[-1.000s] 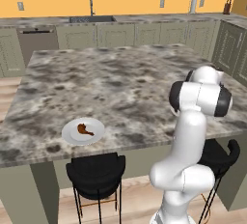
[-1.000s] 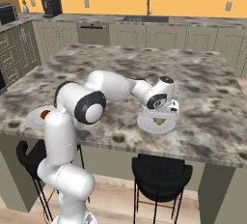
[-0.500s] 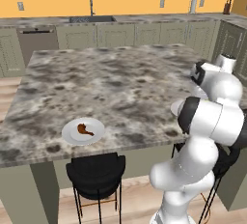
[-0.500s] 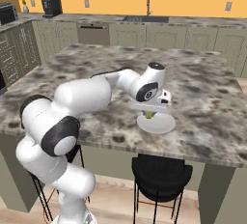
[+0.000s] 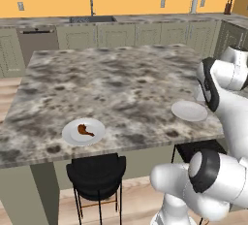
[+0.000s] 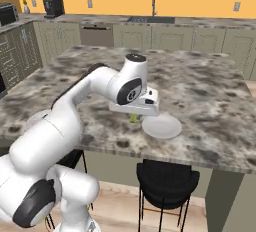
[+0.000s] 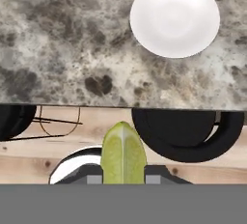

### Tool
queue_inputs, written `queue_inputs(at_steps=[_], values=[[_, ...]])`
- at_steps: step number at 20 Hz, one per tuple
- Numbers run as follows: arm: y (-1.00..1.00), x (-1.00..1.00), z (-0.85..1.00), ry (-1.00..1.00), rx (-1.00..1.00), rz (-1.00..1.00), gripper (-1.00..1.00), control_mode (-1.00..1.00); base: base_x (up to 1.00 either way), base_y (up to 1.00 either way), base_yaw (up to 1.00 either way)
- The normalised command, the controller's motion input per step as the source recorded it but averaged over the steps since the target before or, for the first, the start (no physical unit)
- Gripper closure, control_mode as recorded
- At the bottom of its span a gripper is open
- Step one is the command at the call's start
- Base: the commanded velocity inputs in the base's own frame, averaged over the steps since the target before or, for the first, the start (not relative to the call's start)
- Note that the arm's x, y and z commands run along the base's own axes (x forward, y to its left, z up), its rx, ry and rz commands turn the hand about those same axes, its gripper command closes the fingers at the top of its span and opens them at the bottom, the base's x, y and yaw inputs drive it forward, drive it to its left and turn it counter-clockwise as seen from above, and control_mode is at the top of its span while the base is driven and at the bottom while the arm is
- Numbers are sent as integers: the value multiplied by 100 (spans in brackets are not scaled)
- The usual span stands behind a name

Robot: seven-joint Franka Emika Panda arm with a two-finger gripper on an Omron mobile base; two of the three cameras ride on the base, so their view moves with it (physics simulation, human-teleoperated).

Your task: Transport the chicken drumstick and lemon wedge to the fridge. Place the chicken drumstick on the rack containing meat and place the lemon wedge on the rack containing the vegetable, ensuring meats and vegetables are on different racks.

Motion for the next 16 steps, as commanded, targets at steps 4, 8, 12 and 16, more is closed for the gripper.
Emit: queue_inputs(at_steps=[4,8,12,16], values=[[68,-88,74,0,-2,-3,100,-100,0,0,0],[45,-77,59,0,0,-4,100,-100,0,0,0],[36,-69,52,0,0,-4,100,-100,0,0,0],[7,-83,71,0,0,-3,100,-100,0,0,0]])
